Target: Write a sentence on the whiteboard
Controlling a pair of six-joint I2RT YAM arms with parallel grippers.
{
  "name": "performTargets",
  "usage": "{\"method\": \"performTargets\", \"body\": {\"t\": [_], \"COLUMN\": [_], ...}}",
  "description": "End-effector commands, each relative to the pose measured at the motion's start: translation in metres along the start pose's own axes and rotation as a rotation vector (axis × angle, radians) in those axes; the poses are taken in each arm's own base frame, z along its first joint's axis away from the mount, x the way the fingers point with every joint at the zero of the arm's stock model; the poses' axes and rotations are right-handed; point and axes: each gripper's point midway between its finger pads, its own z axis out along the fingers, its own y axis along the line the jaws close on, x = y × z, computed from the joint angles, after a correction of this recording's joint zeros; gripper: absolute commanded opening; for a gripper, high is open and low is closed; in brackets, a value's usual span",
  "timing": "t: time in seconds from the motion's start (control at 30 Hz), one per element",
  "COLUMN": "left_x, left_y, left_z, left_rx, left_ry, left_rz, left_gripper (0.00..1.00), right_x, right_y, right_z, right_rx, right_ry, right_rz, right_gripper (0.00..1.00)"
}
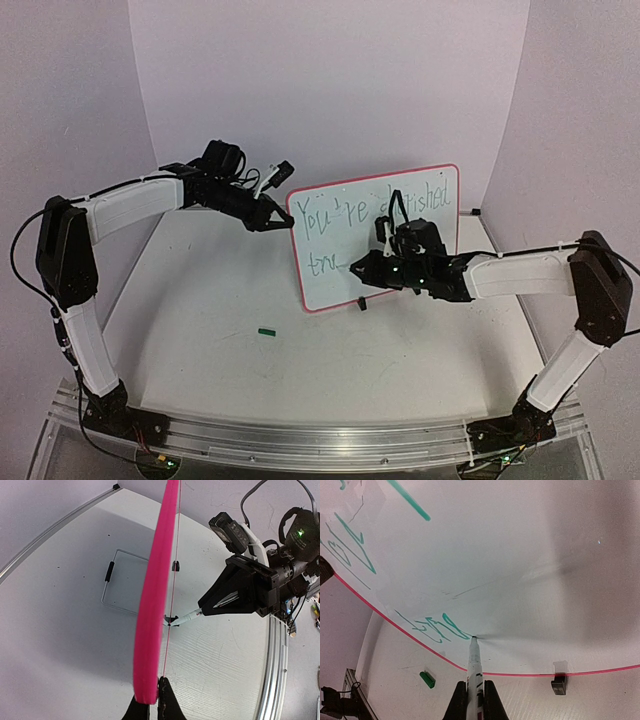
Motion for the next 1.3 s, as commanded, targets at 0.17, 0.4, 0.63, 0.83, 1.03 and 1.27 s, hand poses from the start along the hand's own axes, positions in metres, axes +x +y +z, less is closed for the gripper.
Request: {"method": "performTargets", "body": {"t": [0.17, 0.4, 0.63, 0.83, 1.03, 1.27], "left_x": [0.0, -0.001, -0.001, 0.001, 0.001, 0.001], "left_y": [-0.001, -0.002, -0.002, -0.001, -0.001, 0.0], "left_z": [-0.012, -0.012, -0.012, -0.011, -0.01, -0.011], "left_rx": [-0.041, -0.042, -0.042, -0.038, -0.039, -0.041], "left_ry": [0.011, 0.008, 0.008, 0.012, 0.012, 0.012], "left_rz": [0.014, 0.016, 0.015, 0.01, 0.01, 0.011], "left_gripper": [0.0, 0.0, 0.0, 0.0, 0.0, 0.0], "right_x": [-0.025, -0.025, -0.032, -0.047, -0.061, -0.071], "right_y": [0.033, 0.042, 0.032, 0.035, 0.036, 0.028], "right_z": [-0.021, -0.035, -0.041, -0.036, -0.028, -0.019], "right_rx": [-0.114, -0.157, -0.18, -0.181, -0.17, -0.138], "right_ry": [-0.051, -0.025, -0.01, -0.034, -0.06, -0.08], "right_rz": [-0.066, -0.09, -0.059, -0.072, -0.077, -0.068], "right_gripper": [0.0, 0.0, 0.0, 0.0, 0.0, 0.0]}}
